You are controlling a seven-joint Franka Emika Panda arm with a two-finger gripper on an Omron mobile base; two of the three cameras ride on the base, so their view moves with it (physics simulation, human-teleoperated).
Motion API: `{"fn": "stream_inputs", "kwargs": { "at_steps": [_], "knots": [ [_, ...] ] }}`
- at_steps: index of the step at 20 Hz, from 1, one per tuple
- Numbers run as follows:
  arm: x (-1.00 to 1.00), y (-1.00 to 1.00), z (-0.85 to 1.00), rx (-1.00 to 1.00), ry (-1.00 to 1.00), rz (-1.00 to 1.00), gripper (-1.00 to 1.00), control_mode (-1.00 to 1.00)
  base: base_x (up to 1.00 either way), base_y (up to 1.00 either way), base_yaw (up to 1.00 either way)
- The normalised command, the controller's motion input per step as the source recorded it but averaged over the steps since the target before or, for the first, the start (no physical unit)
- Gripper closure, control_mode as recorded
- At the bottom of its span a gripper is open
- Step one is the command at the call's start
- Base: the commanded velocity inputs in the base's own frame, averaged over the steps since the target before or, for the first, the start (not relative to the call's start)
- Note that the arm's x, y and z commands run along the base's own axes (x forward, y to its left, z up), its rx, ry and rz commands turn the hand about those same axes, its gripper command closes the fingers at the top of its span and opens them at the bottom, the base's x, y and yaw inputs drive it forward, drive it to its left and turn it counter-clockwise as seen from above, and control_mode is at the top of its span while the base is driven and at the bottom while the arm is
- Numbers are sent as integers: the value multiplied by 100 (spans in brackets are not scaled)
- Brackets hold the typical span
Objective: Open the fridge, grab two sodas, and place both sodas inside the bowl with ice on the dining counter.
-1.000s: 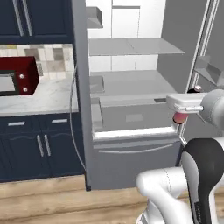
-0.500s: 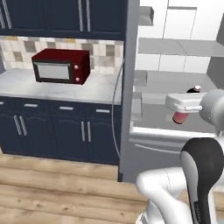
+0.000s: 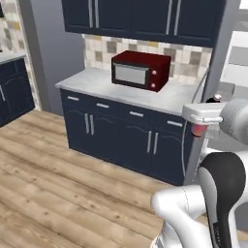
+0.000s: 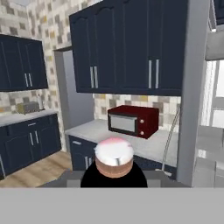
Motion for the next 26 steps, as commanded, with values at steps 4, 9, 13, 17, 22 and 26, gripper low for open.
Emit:
{"fn": "stream_inputs", "kwargs": {
  "at_steps": [4, 9, 13, 17, 22, 26],
  "knots": [
    [0, 0, 0, 0, 0, 0, 100, 100, 24, 50, 45],
    [0, 0, 0, 0, 0, 0, 100, 100, 96, 62, 15],
    [0, 0, 0, 0, 0, 0, 100, 100, 100, 78, 7],
    [0, 0, 0, 0, 0, 0, 100, 100, 35, 44, 46],
    [0, 0, 0, 0, 0, 0, 100, 100, 14, 30, 57],
    [0, 0, 0, 0, 0, 0, 100, 100, 23, 26, 55]
  ]
}}
